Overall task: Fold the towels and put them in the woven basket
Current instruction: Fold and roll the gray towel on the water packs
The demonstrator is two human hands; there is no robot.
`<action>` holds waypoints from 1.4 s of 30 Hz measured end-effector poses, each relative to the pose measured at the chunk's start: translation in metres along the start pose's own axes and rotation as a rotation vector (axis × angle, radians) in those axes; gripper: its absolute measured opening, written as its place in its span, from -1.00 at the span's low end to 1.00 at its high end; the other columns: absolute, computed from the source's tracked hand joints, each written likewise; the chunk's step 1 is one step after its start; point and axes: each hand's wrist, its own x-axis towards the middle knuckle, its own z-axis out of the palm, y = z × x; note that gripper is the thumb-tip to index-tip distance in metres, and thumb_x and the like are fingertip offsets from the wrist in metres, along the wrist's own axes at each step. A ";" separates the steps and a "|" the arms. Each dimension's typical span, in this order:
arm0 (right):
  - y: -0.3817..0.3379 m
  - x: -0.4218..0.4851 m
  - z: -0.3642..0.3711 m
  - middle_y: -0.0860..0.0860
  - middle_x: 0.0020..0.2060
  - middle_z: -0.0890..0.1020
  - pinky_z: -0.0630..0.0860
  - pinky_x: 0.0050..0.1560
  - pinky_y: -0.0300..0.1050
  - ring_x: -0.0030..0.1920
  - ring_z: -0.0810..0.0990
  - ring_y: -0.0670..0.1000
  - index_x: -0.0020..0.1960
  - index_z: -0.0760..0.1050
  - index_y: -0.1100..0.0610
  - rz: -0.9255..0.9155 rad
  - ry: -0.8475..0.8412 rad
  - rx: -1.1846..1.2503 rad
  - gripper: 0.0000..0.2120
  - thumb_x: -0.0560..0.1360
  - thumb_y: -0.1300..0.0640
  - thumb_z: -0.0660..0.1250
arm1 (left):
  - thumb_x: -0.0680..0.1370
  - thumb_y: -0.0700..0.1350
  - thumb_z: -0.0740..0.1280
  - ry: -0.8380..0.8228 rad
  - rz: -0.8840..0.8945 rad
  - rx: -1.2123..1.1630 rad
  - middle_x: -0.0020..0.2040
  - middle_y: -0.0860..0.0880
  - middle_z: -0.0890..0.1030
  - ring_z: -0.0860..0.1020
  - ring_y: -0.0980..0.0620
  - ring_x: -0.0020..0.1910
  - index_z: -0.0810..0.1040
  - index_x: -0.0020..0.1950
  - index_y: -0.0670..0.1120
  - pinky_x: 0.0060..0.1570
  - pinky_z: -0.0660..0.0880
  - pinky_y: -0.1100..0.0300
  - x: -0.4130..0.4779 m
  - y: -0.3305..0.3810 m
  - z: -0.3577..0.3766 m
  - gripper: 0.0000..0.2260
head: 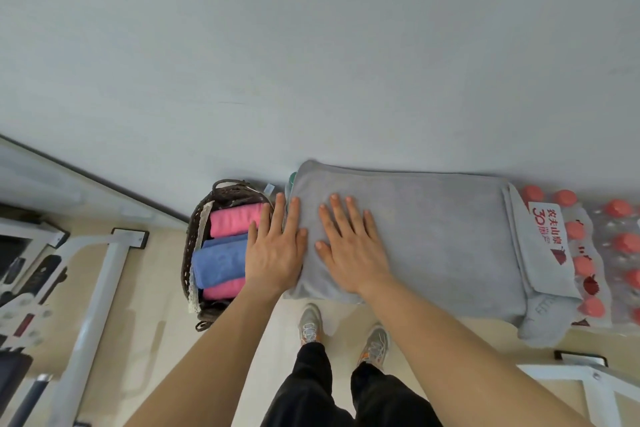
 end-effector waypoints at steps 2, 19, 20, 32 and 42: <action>-0.005 0.002 -0.001 0.04 0.60 -0.21 -0.17 0.53 0.24 0.58 -0.23 0.14 0.61 -0.20 0.05 0.003 -0.015 -0.001 -0.30 0.54 -0.22 -0.29 | 0.64 0.16 -0.07 -0.008 -0.006 0.021 0.60 -0.07 0.08 0.15 -0.18 0.53 0.02 0.60 0.03 0.39 0.27 -0.19 0.000 -0.003 -0.005 -0.46; 0.183 -0.158 -0.044 0.14 0.30 0.44 0.38 0.26 0.15 0.27 0.40 0.21 0.37 0.37 0.12 0.734 0.245 0.052 -0.45 0.41 0.05 0.36 | 0.51 -0.09 0.32 -0.076 0.658 -0.105 0.35 -0.07 0.49 0.48 -0.15 0.27 0.51 0.34 -0.04 0.16 0.44 -0.04 0.024 0.244 -0.018 -0.62; 0.193 -0.169 -0.041 0.13 0.28 0.45 0.39 0.24 0.16 0.26 0.40 0.22 0.35 0.38 0.11 0.783 0.224 0.060 -0.46 0.41 0.03 0.36 | 0.52 -0.09 0.31 -0.101 0.695 -0.108 0.35 -0.05 0.48 0.48 -0.13 0.26 0.50 0.35 -0.03 0.15 0.45 -0.02 0.021 0.262 -0.016 -0.61; 0.289 -0.190 -0.069 0.04 -0.19 0.61 0.45 -0.18 -0.02 -0.15 0.57 0.13 -0.08 0.45 0.06 0.808 0.454 0.694 -0.85 0.62 0.04 0.21 | 0.49 0.04 0.38 -0.208 0.723 -0.066 0.35 -0.08 0.36 0.59 -0.22 -0.02 0.32 0.47 0.01 -0.12 0.53 0.00 0.030 0.351 -0.001 -0.43; 0.367 -0.148 -0.124 0.03 -0.24 0.52 0.43 -0.17 0.00 -0.05 0.55 0.24 -0.17 0.38 0.06 0.825 0.489 0.536 -0.78 0.62 0.04 0.17 | 0.46 0.05 0.39 -0.265 0.729 0.035 0.46 -0.07 0.15 0.60 -0.25 -0.17 0.14 0.46 0.04 -0.16 0.57 -0.05 0.043 0.357 0.000 -0.35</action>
